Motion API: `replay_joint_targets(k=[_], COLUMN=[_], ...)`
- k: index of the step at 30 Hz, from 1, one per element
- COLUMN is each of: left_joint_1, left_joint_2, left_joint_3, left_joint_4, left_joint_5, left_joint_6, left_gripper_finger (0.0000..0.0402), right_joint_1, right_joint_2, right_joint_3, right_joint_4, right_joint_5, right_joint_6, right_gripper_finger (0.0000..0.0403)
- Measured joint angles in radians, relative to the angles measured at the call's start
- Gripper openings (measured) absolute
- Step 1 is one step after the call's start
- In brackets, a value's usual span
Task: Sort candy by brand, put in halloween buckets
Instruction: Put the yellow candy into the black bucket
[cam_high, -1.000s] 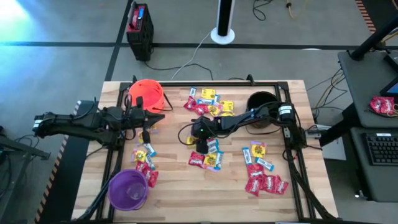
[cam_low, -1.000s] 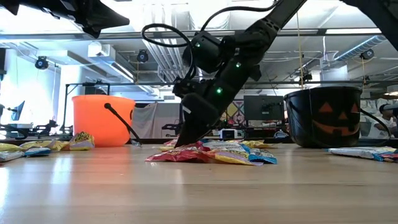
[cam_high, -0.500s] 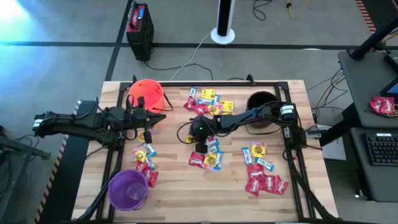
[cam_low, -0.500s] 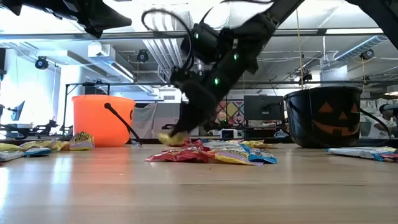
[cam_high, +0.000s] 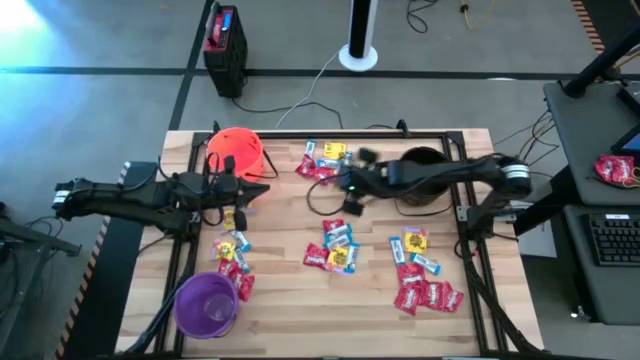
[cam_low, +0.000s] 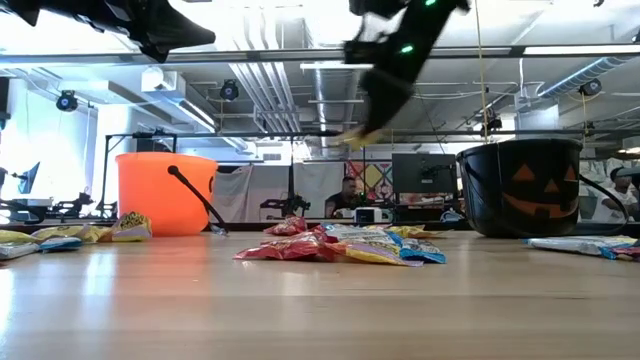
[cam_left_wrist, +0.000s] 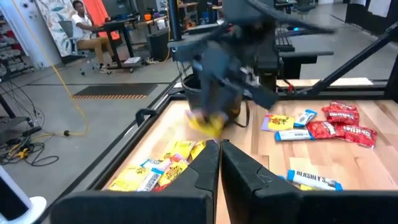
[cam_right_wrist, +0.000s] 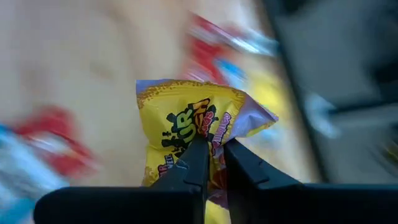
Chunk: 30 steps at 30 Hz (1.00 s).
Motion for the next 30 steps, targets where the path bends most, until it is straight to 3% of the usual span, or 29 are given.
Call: replay_joint_targets(k=[3,6,11,15,26,30], left_joint_1=[0.0,0.0,0.0,0.0,0.0,0.0], left_joint_2=[0.005,0.012,0.03,0.048,0.066,0.066], left_joint_3=[0.0,0.0,0.0,0.0,0.0,0.0], left_joint_4=[0.003,0.005,0.014,0.041,0.091,0.098], left_joint_5=[0.0,0.0,0.0,0.0,0.0,0.0], left_joint_6=[0.0,0.0,0.0,0.001,0.023,0.026], left_gripper_finger=[0.0,0.0,0.0,0.0,0.0,0.0], right_joint_1=[-0.023,-0.041,-0.046,-0.047,-0.046,-0.046], right_joint_2=[-0.102,-0.208,-0.375,-0.474,-0.546,-0.546], right_joint_3=[-0.013,-0.029,-0.058,-0.118,-0.265,-0.289], right_joint_4=[-0.214,-0.412,-0.681,-0.767,-0.746,-0.708], right_joint_5=[0.139,0.19,0.188,0.119,0.095,0.125], right_joint_6=[0.158,0.356,0.754,1.02,1.085,1.091], right_gripper_finger=[0.0026,0.0026,0.0026,0.0026,0.0028,0.0045])
